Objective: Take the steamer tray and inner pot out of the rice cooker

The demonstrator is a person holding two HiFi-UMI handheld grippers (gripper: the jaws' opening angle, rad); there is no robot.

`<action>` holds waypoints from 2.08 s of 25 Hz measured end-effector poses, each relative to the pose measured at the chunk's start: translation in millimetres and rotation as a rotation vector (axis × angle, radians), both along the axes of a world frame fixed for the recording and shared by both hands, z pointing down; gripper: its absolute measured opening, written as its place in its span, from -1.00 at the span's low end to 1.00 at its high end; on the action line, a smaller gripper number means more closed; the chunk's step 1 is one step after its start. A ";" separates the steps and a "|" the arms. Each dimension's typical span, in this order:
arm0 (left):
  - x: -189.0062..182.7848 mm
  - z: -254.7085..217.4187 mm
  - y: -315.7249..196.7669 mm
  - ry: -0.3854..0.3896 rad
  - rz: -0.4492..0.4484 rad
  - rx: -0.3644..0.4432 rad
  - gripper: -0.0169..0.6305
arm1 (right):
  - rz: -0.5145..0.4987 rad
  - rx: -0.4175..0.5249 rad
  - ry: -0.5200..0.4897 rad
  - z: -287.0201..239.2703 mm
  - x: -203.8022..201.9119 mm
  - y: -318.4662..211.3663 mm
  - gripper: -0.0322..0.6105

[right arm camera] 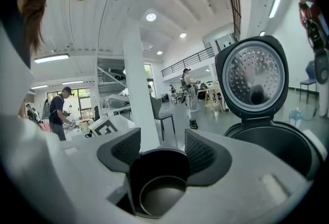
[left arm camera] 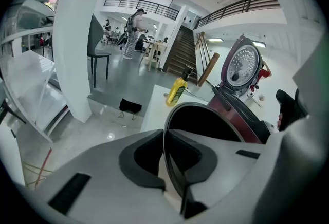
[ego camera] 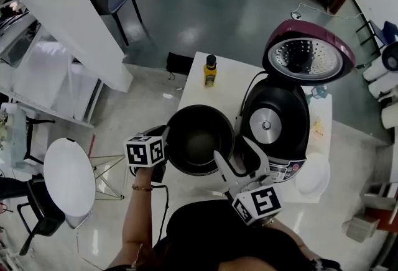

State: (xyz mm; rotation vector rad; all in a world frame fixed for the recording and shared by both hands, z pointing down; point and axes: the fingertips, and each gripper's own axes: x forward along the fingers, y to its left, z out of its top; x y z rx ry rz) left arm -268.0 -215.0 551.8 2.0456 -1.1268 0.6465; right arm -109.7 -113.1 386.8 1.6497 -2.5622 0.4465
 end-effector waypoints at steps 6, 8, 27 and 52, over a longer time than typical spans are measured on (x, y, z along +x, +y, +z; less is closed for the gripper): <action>10.8 -0.7 -5.7 -0.007 0.042 0.014 -0.85 | 0.046 -0.012 -0.002 3.4 16.3 -1.7 -0.08; 11.2 -3.0 -6.1 0.009 0.063 0.036 -0.85 | 0.055 -0.011 0.000 3.9 19.8 -2.3 -0.08; 51.6 -149.1 28.9 -0.003 -0.013 0.578 -0.84 | 0.303 -0.012 -0.019 8.3 116.5 25.5 -0.27; 170.0 -177.5 113.9 0.037 0.090 0.647 -0.85 | 0.506 0.053 0.025 -5.8 246.4 98.6 -0.88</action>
